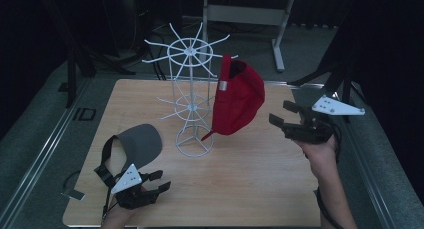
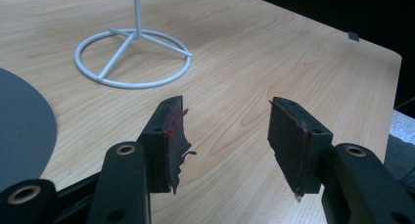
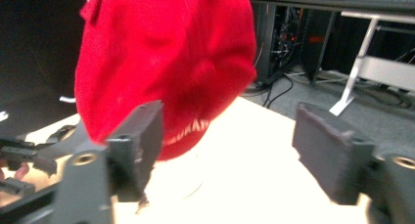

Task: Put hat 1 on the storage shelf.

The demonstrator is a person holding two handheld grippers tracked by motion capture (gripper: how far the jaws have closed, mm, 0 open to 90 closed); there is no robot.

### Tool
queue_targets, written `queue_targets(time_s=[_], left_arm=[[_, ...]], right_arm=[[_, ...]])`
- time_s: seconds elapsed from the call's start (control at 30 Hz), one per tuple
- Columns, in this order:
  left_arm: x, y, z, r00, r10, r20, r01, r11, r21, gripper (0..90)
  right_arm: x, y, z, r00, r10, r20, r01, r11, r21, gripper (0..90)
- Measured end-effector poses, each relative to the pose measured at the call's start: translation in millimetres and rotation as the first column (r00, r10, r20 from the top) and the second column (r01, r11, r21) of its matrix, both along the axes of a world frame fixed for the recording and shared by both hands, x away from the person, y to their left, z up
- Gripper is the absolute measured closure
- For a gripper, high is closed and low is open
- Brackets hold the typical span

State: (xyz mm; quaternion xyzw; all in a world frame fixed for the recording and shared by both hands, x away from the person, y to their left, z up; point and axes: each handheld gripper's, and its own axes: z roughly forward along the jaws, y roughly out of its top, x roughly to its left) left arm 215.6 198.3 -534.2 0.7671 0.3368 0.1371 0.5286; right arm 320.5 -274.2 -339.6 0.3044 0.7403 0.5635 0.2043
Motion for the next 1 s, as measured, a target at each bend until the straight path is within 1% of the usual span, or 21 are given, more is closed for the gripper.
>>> queue_targets(time_s=[0.03, 0.13, 0.17, 0.2, 0.23, 0.27, 0.3, 0.37, 0.4, 0.47, 0.53, 0.6, 0.63, 0.67, 0.7, 0.73, 0.77, 0.87, 0.9, 0.97, 1.0], left_arm=[[0.0, 0.0, 0.0, 1.0000, 0.000, 0.000, 0.000, 1.0000, 0.000, 48.1], [-0.2, 1.3, -0.7, 0.9999, 0.011, -0.007, -0.011, 0.9998, 0.018, 45.3], [-0.4, 1.5, -0.9, 0.9998, 0.019, -0.005, -0.019, 0.9996, 0.021, 44.8], [-0.6, 1.6, -0.9, 0.9996, 0.029, -0.006, -0.029, 0.9993, 0.023, 42.3], [-0.6, 1.6, -0.9, 0.9996, 0.029, -0.006, -0.029, 0.9993, 0.023, 41.9], [-0.7, 2.0, -0.8, 0.9995, 0.031, -0.009, -0.030, 0.9992, 0.025, 41.1], [-1.3, 2.4, -0.5, 0.9992, 0.040, -0.006, -0.039, 0.9988, 0.028, 40.0], [-1.9, 3.2, -0.5, 0.9991, 0.042, -0.008, -0.041, 0.9987, 0.030, 39.9], [-2.1, 3.7, -0.7, 0.9991, 0.041, -0.011, -0.041, 0.9987, 0.031, 39.8], [-2.5, 4.2, -1.8, 0.9991, 0.040, -0.015, -0.039, 0.9985, 0.038, 39.8], [-3.2, 4.8, -2.5, 0.9991, 0.039, -0.018, -0.038, 0.9985, 0.039, 39.8], [-3.9, 5.7, -2.4, 0.9990, 0.043, -0.014, -0.043, 0.9982, 0.043, 39.8], [-4.0, 6.3, -2.5, 0.9989, 0.045, -0.015, -0.044, 0.9982, 0.042, 39.8], [-4.0, 6.3, -2.5, 0.9989, 0.045, -0.015, -0.044, 0.9982, 0.042, 39.8], [-4.0, 6.3, -2.5, 0.9989, 0.045, -0.015, -0.044, 0.9982, 0.042, 39.8], [-4.3, 7.6, -2.9, 0.9987, 0.049, -0.016, -0.049, 0.9980, 0.041, 39.9], [-4.5, 7.9, -3.0, 0.9987, 0.049, -0.015, -0.048, 0.9979, 0.045, 39.9], [-5.0, 8.6, -3.6, 0.9988, 0.046, -0.017, -0.045, 0.9980, 0.044, 39.9], [-5.2, 9.0, -3.8, 0.9988, 0.046, -0.017, -0.046, 0.9979, 0.046, 39.9], [-5.3, 10.1, -4.4, 0.9986, 0.049, -0.020, -0.048, 0.9976, 0.049, 39.9], [-5.3, 10.1, -4.4, 0.9986, 0.049, -0.020, -0.048, 0.9976, 0.049, 39.9]], right_arm=[[-0.9, -3.8, -6.4, 0.9998, 0.009, -0.015, -0.009, 1.000, 0.003, 17.8], [-4.9, -13.0, -22.6, 0.9983, -0.023, -0.053, 0.024, 1.000, 0.013, 14.0], [-6.2, -15.0, -26.5, 0.9975, -0.036, -0.061, 0.037, 0.999, 0.007, 14.6], [-8.2, -17.7, -31.8, 0.9959, -0.070, -0.059, 0.070, 0.998, 0.005, 15.1], [-8.2, -17.7, -31.8, 0.9959, -0.070, -0.059, 0.070, 0.998, 0.005, 15.1], [-10.7, -22.7, -43.9, 0.9919, -0.107, -0.069, 0.106, 0.994, -0.010, 17.3], [-12.1, -24.3, -47.7, 0.9895, -0.128, -0.069, 0.126, 0.992, -0.019, 21.5], [-14.9, -28.7, -58.2, 0.9869, -0.149, -0.062, 0.148, 0.989, -0.029, 21.2], [-15.9, -31.1, -64.8, 0.9829, -0.173, -0.064, 0.170, 0.984, -0.043, 20.6], [-14.8, -35.8, -74.2, 0.9843, -0.149, -0.094, 0.146, 0.988, -0.046, 20.1], [-15.2, -40.0, -85.2, 0.9820, -0.164, -0.094, 0.161, 0.986, -0.044, 19.8], [-16.6, -42.0, -95.1, 0.9738, -0.210, -0.089, 0.204, 0.976, -0.074, 17.5], [-17.9, -42.9, -100.1, 0.9730, -0.217, -0.079, 0.211, 0.974, -0.079, 16.5], [-17.9, -42.9, -100.1, 0.9730, -0.217, -0.079, 0.211, 0.974, -0.079, 16.5], [-18.3, -43.7, -106.1, 0.9738, -0.209, -0.089, 0.201, 0.975, -0.094, 13.2], [-18.5, -45.6, -114.3, 0.9679, -0.234, -0.093, 0.222, 0.967, -0.122, 13.2], [-19.0, -48.0, -119.9, 0.9655, -0.242, -0.096, 0.229, 0.965, -0.129, 13.2], [-20.0, -55.0, -132.2, 0.9588, -0.258, -0.119, 0.245, 0.963, -0.113, 13.1], [-20.4, -57.0, -136.6, 0.9549, -0.271, -0.121, 0.258, 0.959, -0.114, 13.1], [-21.5, -60.7, -145.2, 0.9541, -0.272, -0.126, 0.257, 0.958, -0.125, 12.6], [-21.5, -60.7, -145.2, 0.9541, -0.272, -0.126, 0.257, 0.958, -0.125, 12.6]])
